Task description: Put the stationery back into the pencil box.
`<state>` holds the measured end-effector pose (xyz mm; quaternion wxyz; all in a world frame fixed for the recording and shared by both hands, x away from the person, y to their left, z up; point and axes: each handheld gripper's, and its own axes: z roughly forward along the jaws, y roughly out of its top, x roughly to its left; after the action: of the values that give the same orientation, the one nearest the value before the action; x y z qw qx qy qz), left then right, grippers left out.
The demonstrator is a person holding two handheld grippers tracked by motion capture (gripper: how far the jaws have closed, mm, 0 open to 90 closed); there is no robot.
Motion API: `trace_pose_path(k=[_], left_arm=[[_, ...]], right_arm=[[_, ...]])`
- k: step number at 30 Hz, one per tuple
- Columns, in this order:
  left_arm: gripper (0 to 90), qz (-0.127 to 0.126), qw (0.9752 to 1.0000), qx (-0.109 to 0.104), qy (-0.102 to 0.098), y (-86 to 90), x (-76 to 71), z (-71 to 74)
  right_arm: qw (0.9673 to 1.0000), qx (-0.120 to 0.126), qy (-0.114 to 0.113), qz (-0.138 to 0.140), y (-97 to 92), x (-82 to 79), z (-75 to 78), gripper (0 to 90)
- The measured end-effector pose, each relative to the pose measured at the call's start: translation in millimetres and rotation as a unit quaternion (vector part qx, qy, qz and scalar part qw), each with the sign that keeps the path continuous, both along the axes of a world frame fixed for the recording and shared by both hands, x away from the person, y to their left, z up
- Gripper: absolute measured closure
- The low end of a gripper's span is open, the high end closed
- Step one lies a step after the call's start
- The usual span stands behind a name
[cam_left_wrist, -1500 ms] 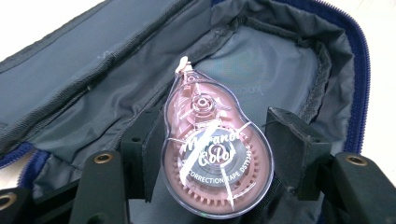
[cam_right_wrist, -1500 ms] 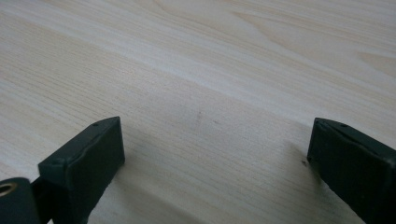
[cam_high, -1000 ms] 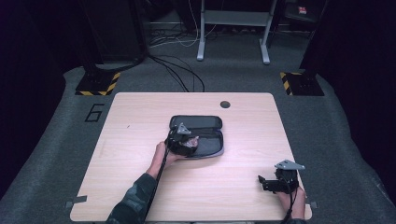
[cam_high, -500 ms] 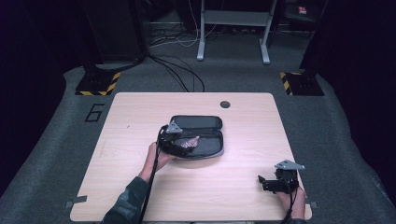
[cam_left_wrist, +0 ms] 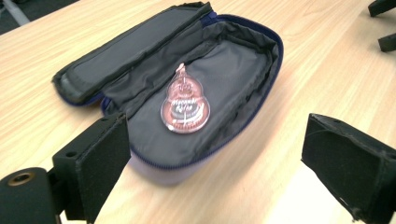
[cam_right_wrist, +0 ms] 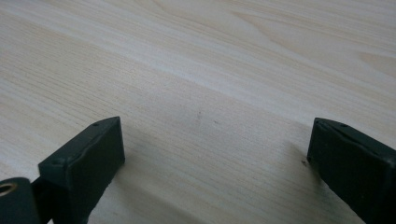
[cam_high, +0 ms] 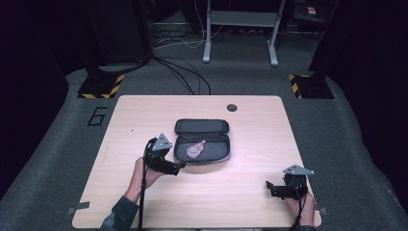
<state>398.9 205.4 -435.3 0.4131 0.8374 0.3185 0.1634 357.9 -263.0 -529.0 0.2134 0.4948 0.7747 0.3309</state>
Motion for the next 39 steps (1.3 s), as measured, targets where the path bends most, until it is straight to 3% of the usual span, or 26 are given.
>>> trace_pose_path(k=[4,10,15,20,24,28,30,36,39], left_arm=[[7.1,0.009,0.9998,0.010,-0.013,12.2,-15.8,-0.1],[6.6,0.032,0.9992,0.020,-0.013,32.9,-39.7,-11.9],[5.9,0.060,0.9981,0.011,0.003,53.3,-55.1,-33.3],[4.9,0.102,0.9942,0.000,0.035,71.8,-65.8,-61.6],[4.0,0.124,0.9906,0.013,0.056,79.6,-71.4,-78.9],[2.4,0.140,0.9880,0.025,0.060,84.2,-75.9,-91.6],[1.4,0.147,0.9876,0.034,0.044,84.6,-77.8,-95.4],[0.0,0.143,0.9877,0.040,0.048,87.7,-74.2,-95.4],[0.0,0.134,0.9890,0.041,0.048,88.9,-72.6,-95.3]], right_arm=[[1.0000,0.000,0.000,0.000,0.0,0.0,0.0,3.4],[1.0000,0.000,0.000,-0.001,0.1,-0.1,0.0,3.4],[1.0000,0.000,0.000,-0.001,0.1,-0.1,0.0,3.4],[1.0000,0.000,0.000,-0.001,0.1,-0.1,0.0,3.4],[1.0000,0.000,0.000,-0.001,0.0,-0.1,0.0,3.4],[1.0000,0.000,0.000,-0.001,0.1,0.0,0.0,3.4],[1.0000,0.000,0.000,-0.001,0.1,0.0,0.0,3.4],[1.0000,0.000,0.000,-0.002,0.2,0.1,0.0,3.3],[1.0000,0.001,0.000,-0.004,0.6,0.4,-0.2,3.3]])
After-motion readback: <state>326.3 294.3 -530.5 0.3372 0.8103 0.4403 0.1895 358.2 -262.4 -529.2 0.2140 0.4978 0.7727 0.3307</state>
